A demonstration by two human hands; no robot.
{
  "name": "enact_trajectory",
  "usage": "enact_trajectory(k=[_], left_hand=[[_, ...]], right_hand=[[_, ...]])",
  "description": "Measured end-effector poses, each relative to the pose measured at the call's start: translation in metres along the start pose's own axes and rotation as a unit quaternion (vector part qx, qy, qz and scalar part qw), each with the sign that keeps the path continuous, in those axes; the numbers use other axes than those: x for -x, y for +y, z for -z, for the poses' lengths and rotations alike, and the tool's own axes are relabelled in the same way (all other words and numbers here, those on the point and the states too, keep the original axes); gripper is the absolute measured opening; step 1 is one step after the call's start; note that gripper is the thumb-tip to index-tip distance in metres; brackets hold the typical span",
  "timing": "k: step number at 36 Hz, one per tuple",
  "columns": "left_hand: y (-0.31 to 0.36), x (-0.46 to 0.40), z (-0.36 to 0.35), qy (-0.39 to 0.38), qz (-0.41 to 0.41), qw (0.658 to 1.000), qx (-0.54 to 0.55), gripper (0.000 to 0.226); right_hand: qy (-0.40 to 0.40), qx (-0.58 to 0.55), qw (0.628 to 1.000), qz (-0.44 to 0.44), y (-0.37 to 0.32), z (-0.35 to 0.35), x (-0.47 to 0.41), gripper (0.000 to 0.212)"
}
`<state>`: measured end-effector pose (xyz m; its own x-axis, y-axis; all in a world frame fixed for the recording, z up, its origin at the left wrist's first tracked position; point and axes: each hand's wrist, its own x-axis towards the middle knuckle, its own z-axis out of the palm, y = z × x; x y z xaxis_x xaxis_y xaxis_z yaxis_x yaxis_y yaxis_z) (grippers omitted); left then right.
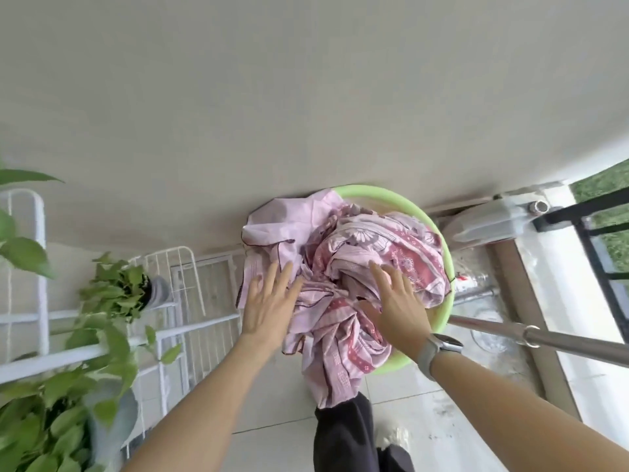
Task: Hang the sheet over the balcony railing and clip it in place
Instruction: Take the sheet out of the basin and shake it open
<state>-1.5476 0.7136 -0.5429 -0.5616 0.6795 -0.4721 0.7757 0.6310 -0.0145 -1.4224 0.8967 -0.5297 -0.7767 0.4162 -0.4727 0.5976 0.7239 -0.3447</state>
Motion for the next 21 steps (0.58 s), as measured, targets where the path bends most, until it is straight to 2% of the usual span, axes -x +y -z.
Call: enact_trajectory(k=[2,4,6,9,13,17,21], left_hand=[[-0.006,-0.015,-0.002,0.015,-0.027,0.999,-0.031,0.051],[-0.01,-0.026,-0.003,0.047,-0.055,0.996,-0.046,0.025],[-0.013,-0.033,-0.003,0.043,-0.07,0.997,-0.003,0.011],[-0.018,-0.034,0.0,0.042,-0.064,0.994,0.077,0.021],[-0.021,-0.019,0.03,0.079,-0.053,0.974,0.204,0.013],[-0.017,-0.009,0.078,0.174,-0.015,0.94,0.293,0.01],[-0.009,-0.003,0.141,0.24,0.011,0.887,0.393,0.011]], right_hand=[[0.007,-0.006,1.0,-0.005,0.001,-0.006,-0.012,0.064],[-0.002,0.003,1.0,-0.007,0.003,-0.011,-0.021,0.06],[0.001,0.006,1.0,-0.017,0.005,-0.011,-0.028,0.045],[0.036,-0.015,0.999,-0.03,0.006,-0.004,-0.035,0.014],[0.067,-0.091,0.992,-0.061,0.006,0.029,-0.034,0.014],[0.115,-0.135,0.982,-0.067,0.012,0.082,-0.031,0.015],[0.133,-0.184,0.973,-0.043,0.001,0.143,-0.022,0.011]])
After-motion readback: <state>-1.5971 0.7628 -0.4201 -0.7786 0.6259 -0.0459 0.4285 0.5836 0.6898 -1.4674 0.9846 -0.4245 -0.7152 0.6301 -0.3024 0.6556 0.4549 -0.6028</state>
